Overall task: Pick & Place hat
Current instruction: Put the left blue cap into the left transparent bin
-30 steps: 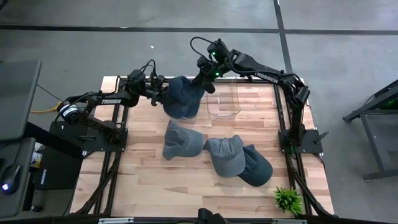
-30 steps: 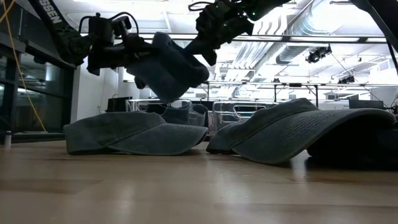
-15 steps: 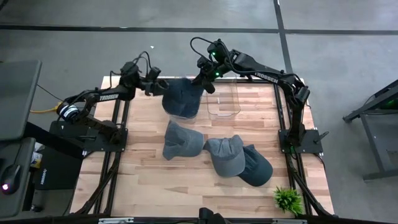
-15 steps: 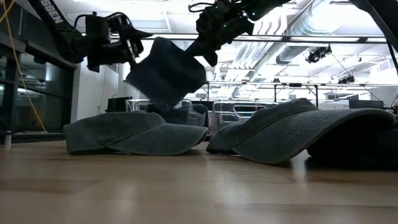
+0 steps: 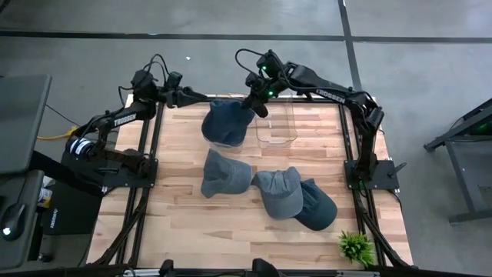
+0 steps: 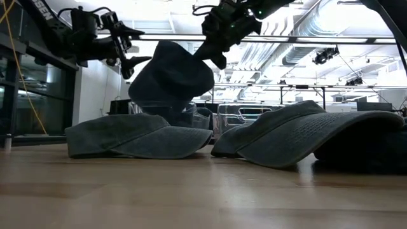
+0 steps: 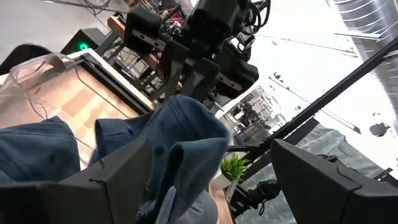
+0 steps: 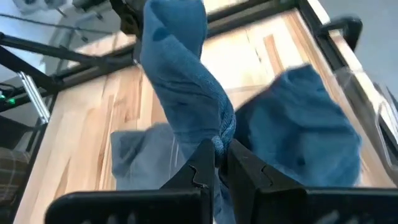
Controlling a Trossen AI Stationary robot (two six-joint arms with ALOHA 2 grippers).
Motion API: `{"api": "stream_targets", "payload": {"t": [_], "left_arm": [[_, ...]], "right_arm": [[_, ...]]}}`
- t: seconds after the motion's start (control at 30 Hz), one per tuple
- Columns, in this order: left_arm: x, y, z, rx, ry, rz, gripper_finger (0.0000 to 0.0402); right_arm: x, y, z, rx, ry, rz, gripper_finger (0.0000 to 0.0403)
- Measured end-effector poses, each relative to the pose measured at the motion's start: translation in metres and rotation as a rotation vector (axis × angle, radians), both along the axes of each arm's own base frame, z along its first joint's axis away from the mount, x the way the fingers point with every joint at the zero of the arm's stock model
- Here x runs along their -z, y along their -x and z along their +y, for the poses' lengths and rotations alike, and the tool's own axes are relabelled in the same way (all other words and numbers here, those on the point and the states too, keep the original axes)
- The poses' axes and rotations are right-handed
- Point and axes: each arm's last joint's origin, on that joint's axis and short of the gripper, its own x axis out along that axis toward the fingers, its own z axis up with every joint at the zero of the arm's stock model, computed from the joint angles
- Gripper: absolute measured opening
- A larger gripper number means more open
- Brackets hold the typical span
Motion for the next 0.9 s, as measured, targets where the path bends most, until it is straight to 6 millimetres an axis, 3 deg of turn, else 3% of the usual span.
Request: {"api": "stream_targets", "payload": {"t": [0.47, 0.9], "left_arm": [[0.001, 0.000, 0.000, 0.002, 0.010, 0.005, 0.0308], [0.002, -0.001, 0.000, -0.001, 0.032, 0.013, 0.0308]], "right_arm": [[-0.032, 0.006, 0.014, 0.022, 0.046, 0.071, 0.0016], [0.013, -0.030, 0.006, 0.025, 0.000, 0.051, 0.0016]]}}
